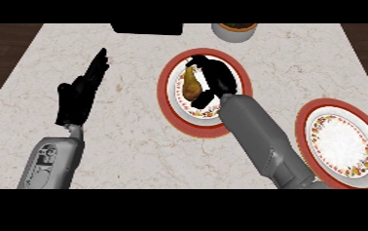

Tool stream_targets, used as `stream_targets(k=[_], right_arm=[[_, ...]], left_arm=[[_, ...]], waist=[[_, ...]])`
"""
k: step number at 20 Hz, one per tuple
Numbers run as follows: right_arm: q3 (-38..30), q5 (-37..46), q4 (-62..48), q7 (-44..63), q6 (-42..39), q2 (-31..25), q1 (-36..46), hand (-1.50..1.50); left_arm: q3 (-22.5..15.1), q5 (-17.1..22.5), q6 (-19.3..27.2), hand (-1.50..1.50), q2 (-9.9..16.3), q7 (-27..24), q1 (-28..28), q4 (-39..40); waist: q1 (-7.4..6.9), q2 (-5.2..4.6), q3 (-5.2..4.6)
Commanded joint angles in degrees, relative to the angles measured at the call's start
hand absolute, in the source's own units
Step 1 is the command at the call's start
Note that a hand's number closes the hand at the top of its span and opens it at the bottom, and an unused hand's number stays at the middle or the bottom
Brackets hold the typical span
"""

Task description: Pick the pear from the plate and place it in the plate

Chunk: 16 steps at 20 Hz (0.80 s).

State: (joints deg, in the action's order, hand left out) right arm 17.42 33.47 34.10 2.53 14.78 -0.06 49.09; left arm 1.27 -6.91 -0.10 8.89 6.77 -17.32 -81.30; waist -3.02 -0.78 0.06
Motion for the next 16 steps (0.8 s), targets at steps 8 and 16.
stream_targets(k=[8,16], right_arm=[[-9.8,-19.9,4.4,-11.0,4.9,0.1,-0.8,-1.5],[-19.1,-26.5,9.7,-12.4,0.3,-9.9,-6.5,-1.5]], left_arm=[[1.4,0.1,0.4,0.0,0.5,0.8,-0.4,0.4],[1.5,0.2,0.2,0.0,0.6,1.8,3.6,-3.3]], waist=[[2.45,0.6,0.0],[2.99,0.82,-0.04]])
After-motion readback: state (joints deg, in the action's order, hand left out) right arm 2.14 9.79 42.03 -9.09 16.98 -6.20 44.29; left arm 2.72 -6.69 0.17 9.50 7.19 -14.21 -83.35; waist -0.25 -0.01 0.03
